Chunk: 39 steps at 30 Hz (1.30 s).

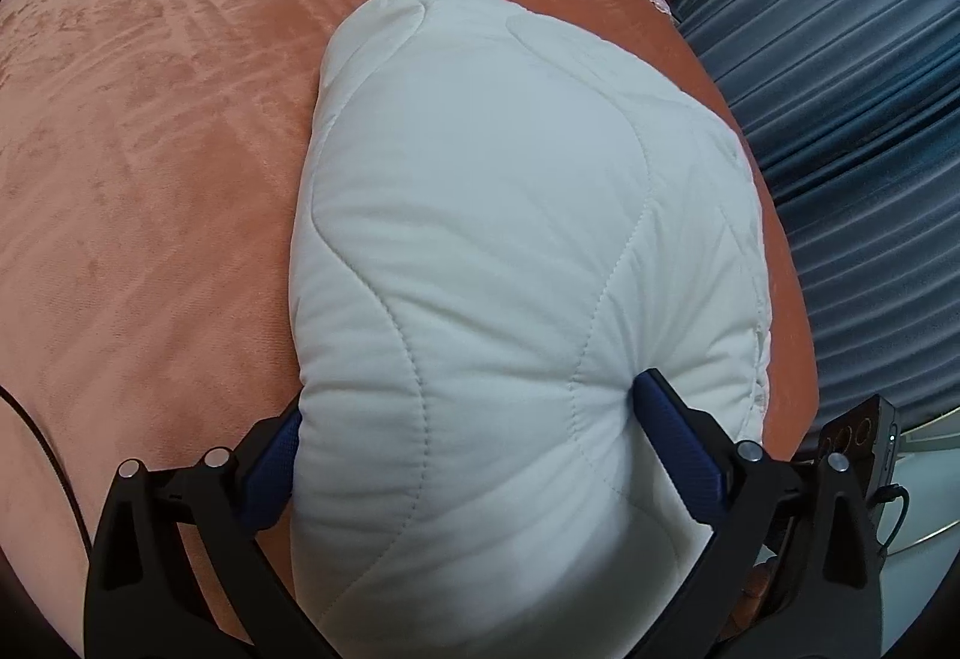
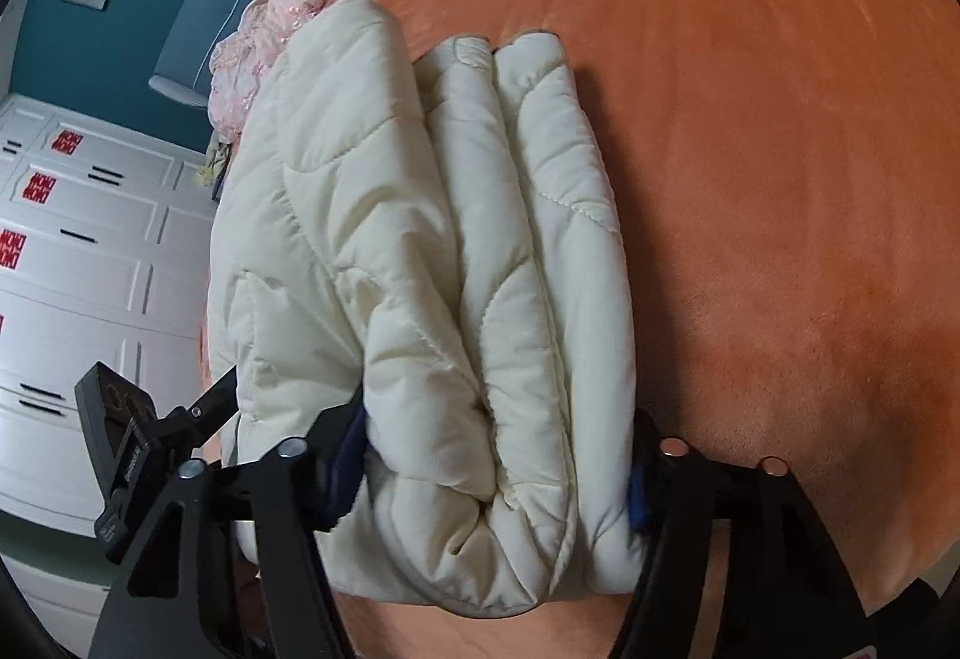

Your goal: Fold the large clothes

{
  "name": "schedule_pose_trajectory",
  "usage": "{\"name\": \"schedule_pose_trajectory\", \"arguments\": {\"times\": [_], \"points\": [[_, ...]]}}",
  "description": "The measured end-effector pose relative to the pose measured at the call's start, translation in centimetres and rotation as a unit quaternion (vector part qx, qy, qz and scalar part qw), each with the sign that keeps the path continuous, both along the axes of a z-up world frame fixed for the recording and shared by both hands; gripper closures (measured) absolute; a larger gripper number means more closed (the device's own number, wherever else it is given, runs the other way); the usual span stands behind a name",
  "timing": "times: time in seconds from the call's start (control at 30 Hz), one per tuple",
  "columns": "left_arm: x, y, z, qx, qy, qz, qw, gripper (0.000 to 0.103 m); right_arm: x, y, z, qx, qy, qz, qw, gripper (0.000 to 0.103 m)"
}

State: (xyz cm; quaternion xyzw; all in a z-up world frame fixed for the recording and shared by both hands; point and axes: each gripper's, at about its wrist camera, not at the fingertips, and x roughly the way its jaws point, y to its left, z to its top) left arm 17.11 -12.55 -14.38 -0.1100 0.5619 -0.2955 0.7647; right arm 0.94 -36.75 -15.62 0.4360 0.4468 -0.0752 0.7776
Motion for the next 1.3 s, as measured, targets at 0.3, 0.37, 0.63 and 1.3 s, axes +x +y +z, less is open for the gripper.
{"name": "schedule_pose_trajectory", "arguments": {"times": [0.3, 0.37, 0.63, 1.3], "points": [[-0.6, 0.9, 7.9, 0.002, -0.116, -0.009, 0.9932, 0.047, 2.7, 6.1, 9.9, -0.225, -0.041, 0.059, 0.972, 0.067], [-0.4, 2.3, 10.3, -0.004, -0.155, -0.001, 0.9879, 0.048, 3.7, 7.8, 11.9, -0.268, -0.063, 0.073, 0.959, 0.067], [3.1, 7.6, 17.5, 0.014, -0.287, 0.024, 0.9575, 0.048, 10.3, 12.3, 15.7, -0.312, -0.155, 0.099, 0.932, 0.067], [13.9, 15.1, 3.6, 0.032, -0.212, 0.068, 0.9745, 0.047, 21.4, 19.0, 4.7, -0.313, -0.074, 0.16, 0.933, 0.066]]}}
